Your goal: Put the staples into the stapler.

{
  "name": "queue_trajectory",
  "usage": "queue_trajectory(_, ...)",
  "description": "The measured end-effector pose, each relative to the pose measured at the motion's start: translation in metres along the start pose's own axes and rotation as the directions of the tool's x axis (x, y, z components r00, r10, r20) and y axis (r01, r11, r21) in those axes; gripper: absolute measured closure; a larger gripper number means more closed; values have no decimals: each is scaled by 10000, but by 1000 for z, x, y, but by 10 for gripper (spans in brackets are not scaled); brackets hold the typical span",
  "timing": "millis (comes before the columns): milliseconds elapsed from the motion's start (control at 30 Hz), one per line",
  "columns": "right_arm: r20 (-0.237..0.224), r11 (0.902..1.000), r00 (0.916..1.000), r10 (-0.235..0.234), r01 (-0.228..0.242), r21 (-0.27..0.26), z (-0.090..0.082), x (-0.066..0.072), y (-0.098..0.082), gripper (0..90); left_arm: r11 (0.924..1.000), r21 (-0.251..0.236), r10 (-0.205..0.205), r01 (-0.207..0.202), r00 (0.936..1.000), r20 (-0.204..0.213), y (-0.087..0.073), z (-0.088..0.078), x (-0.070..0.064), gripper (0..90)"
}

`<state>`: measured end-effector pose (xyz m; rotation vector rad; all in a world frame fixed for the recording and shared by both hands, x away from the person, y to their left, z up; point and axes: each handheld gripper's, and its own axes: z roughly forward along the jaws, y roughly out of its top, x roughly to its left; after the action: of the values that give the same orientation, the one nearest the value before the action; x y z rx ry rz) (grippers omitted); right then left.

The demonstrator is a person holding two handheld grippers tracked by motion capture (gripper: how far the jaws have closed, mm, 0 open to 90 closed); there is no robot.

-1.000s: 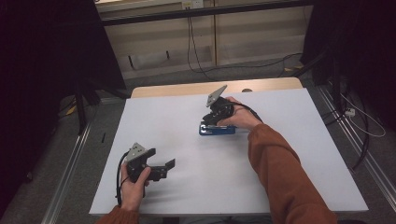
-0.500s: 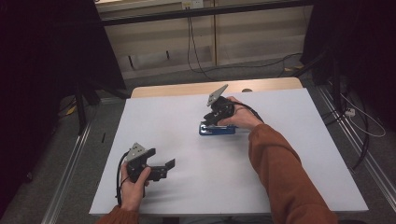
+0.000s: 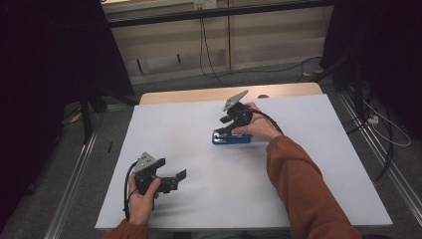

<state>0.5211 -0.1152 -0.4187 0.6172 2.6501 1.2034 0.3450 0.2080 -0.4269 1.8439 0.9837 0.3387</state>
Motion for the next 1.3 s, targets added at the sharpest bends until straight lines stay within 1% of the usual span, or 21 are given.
queue_trajectory(133, 249, 9980, 9980, 579, -572, -282, -3, 2, -3, 356, 10000, -1, -15, 15, 10000, -7, 0, 0, 0, 41)
queue_trajectory(233, 338, 9965, 9965, 760, -747, -363, -3, 4, -5, 311, 10000, -11, -13, 13, 10000, 9, 0, 0, 0, 41)
queue_trajectory(300, 386, 9943, 9945, 977, -959, -475, -4, 4, -6, 267, 10000, -3, -16, 16, 10000, 9, 0, 0, 0, 41)
queue_trajectory(400, 443, 9884, 9888, 1422, -1394, -608, -6, 5, -9, 212, 10000, -5, -18, 18, 10000, 18, 0, 0, 0, 41)
queue_trajectory(433, 473, 9840, 9844, 1694, -1663, -639, -6, 5, -10, 170, 10000, 3, -2, 2, 10000, 23, 0, 0, 0, 41)
queue_trajectory(467, 605, 9821, 9818, 1801, -1761, -668, -6, 5, -11, 149, 10000, 10, 9, -9, 10000, 22, 0, 0, 0, 41)
queue_trajectory(500, 712, 9807, 9799, 1865, -1813, -733, -6, 5, -13, 139, 10000, 11, 9, -9, 10000, 22, 0, 0, 0, 41)
queue_trajectory(733, 883, 9719, 9723, 2164, -2060, -1139, -16, 5, -18, 109, 10000, -4, -15, 15, 10000, 0, -1, 0, 0, 41)
queue_trajectory(800, 873, 9668, 9685, 2331, -2211, -1286, -19, 5, -20, 78, 10000, 1, -8, 8, 10000, 17, -1, 0, 0, 41)
queue_trajectory(867, 884, 9645, 9671, 2387, -2254, -1378, -23, 6, -22, 47, 10000, 42, 37, -37, 10000, 20, 0, 0, 0, 41)
queue_trajectory(967, 1020, 9616, 9650, 2418, -2242, -1585, -28, 7, -24, 53, 10000, 11, 13, -13, 10000, 25, -1, 0, 0, 41)
queue_trajectory(1000, 1050, 9606, 9634, 2466, -2286, -1581, -29, 7, -25, 49, 10000, 10, 9, -9, 10000, 25, 0, 0, 0, 41)
queue_trajectory(1100, 1370, 9570, 9546, 2645, -2423, -1597, -32, 9, -27, 51, 10000, -4, -36, 36, 10000, 14, 0, 0, 0, 41)
queue_trajectory(1167, 1544, 9510, 9472, 2809, -2530, -1779, -34, 11, -28, 48, 10000, -22, -55, 55, 10000, 12, 0, 1, -1, 41)
queue_trajectory(1233, 1615, 9459, 9417, 2951, -2642, -1883, -36, 11, -29, 44, 10000, 4, -29, 29, 10000, 22, 0, 2, -1, 41)
queue_trajectory(1300, 1832, 9475, 9388, 2917, -2574, -1895, -39, 11, -31, 46, 10000, 15, -8, 8, 10000, 8, 0, 1, -1, 41)
